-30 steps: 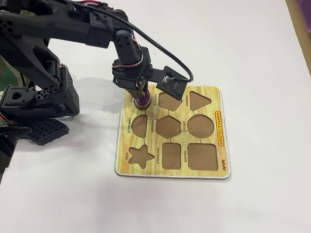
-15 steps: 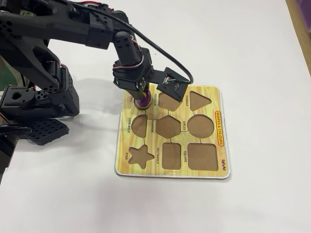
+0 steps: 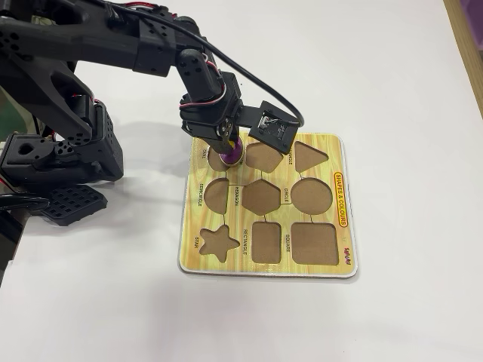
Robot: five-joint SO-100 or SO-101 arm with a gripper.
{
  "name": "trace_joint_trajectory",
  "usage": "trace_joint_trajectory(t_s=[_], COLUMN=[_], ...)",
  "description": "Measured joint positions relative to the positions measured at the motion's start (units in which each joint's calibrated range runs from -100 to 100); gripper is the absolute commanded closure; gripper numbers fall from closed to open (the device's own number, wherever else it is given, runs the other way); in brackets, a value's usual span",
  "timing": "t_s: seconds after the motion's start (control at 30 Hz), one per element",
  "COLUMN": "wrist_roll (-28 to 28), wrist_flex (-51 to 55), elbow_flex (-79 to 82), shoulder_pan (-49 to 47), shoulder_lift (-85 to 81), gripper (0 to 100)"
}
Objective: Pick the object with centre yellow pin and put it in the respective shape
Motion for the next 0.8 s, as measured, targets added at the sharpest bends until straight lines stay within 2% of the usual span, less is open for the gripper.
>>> trace_joint_trajectory(t_s=[0.27,0.47,0.8], wrist_roll=[0.1,3.2,3.4], wrist_flex=[0.0,0.0,0.0], elbow_flex=[0.0,0.0,1.3], shoulder_pan=[1.5,3.0,3.4], shoulder_lift=[0.0,0.0,0.0], gripper=[99,99,99])
